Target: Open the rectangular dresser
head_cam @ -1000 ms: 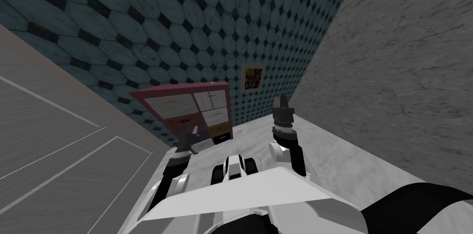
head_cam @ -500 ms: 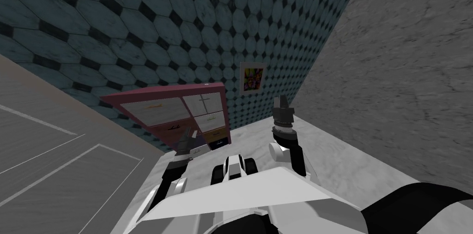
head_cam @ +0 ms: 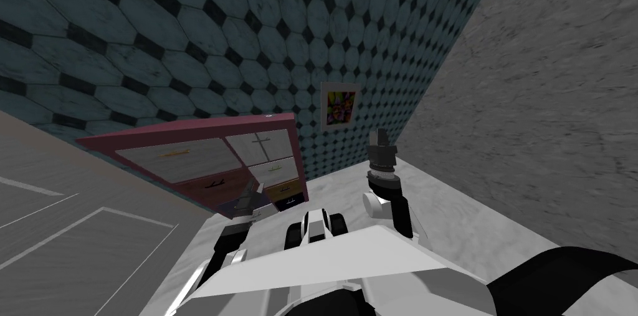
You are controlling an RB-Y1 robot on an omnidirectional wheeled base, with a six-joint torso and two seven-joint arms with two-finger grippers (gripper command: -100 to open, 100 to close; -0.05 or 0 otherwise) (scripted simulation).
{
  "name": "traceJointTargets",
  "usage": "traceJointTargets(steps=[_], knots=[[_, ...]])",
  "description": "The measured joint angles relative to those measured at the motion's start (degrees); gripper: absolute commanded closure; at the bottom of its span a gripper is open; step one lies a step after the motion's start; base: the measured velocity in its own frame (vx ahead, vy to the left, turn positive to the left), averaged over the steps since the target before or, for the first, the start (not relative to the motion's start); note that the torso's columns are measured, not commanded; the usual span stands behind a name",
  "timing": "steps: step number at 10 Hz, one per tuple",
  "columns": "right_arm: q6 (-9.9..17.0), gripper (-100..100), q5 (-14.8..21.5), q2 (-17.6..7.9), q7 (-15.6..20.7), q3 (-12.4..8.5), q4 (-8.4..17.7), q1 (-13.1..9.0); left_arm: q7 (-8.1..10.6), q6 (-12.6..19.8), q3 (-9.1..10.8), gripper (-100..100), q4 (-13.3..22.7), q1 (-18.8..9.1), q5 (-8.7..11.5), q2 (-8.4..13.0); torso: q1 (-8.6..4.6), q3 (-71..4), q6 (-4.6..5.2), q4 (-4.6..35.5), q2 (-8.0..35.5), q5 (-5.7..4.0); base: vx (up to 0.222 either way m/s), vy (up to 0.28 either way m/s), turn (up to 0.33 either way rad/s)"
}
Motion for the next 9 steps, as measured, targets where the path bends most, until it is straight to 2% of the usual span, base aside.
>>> traceJointTargets(steps=[5, 7, 8, 9], knots=[[0.0, 0, 0.0, 0.0, 0.0, 0.0, 0.0, 0.0, 2.24, -1.08, 1.12, -100, 6.9, -0.41, 0.97, 3.06, -0.22, 0.03, 0.0, 0.01, 0.05, -0.06, 0.131, -0.1, 0.021], [0.0, 0, 0.0, -0.01, 0.0, 0.0, 0.01, -0.01, 2.65, -0.41, 1.41, -100, 6.04, -0.18, 1.15, 3.55, 0.11, 0.16, 0.01, 0.08, 0.24, 0.03, 0.068, -0.027, -0.014], [0.0, 0, 0.0, -0.01, 0.0, -0.01, 0.01, -0.02, 2.74, -0.21, 1.45, 100, 5.9, -0.17, 1.18, 3.61, 0.09, 0.17, -0.01, 0.07, 0.28, 0.03, 0.009, -0.004, 0.001], [0.01, 0, 0.0, -0.01, 0.0, -0.01, 0.01, -0.02, 2.73, -0.23, 1.44, 100, 5.91, -0.18, 1.17, 3.6, 0.02, 0.19, 0.0, 0.08, 0.3, 0.01, -0.084, -0.026, 0.054]])
